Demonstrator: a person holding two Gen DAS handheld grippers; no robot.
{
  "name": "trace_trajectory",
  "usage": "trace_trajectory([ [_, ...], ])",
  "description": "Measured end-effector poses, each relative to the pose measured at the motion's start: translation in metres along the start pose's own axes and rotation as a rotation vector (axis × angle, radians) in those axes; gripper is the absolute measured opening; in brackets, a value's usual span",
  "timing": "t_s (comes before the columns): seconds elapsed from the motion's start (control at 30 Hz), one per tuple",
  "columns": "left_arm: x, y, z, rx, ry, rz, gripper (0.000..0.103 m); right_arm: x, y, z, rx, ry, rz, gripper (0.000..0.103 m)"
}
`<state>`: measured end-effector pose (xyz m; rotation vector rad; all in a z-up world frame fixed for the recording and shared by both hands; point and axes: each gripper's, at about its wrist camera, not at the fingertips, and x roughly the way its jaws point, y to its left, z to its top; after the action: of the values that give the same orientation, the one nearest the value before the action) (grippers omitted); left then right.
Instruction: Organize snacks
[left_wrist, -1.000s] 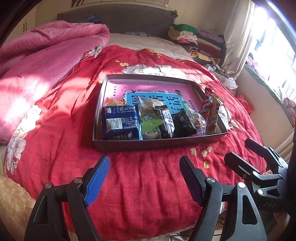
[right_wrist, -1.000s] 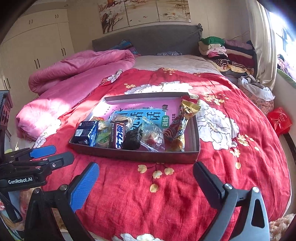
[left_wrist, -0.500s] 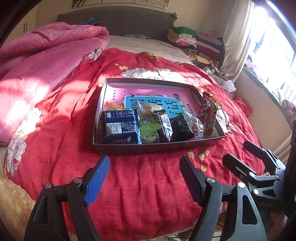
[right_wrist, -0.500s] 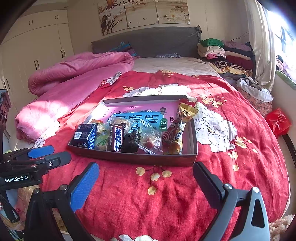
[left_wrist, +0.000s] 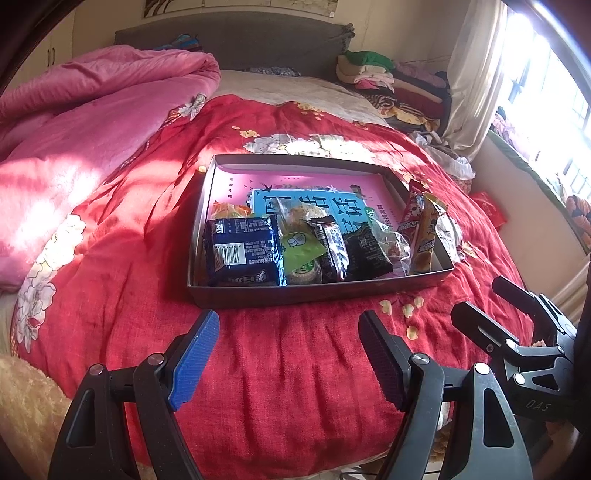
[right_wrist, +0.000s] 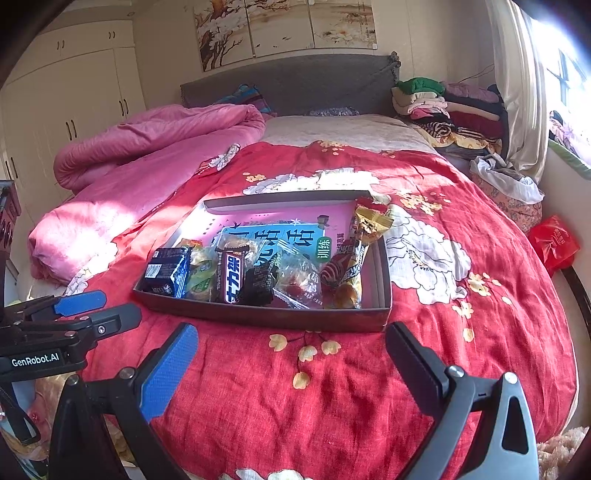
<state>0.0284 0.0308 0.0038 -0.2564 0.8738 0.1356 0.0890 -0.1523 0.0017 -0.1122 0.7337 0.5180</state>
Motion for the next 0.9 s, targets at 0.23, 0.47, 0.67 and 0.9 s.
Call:
trace_trajectory([
  [0.23,0.001,-0.001,0.000,0.004,0.001,0.006,0.079,0.000,0.000,0.000,-0.002,0.002,-0.001,0.102],
  [0.47,0.003,0.001,0.000,-0.003,0.008,0.009,0.079,0.000,-0.001,0.000,-0.001,0.000,-0.002,0.102],
  [0.67,0.004,0.001,-0.001,-0.008,0.009,0.015,0.079,0.001,-0.001,0.000,-0.003,0.004,-0.007,0.102],
  [0.9,0.008,0.011,0.002,-0.056,0.005,0.064,0.079,0.003,-0.004,0.001,0.007,0.006,-0.016,0.102],
])
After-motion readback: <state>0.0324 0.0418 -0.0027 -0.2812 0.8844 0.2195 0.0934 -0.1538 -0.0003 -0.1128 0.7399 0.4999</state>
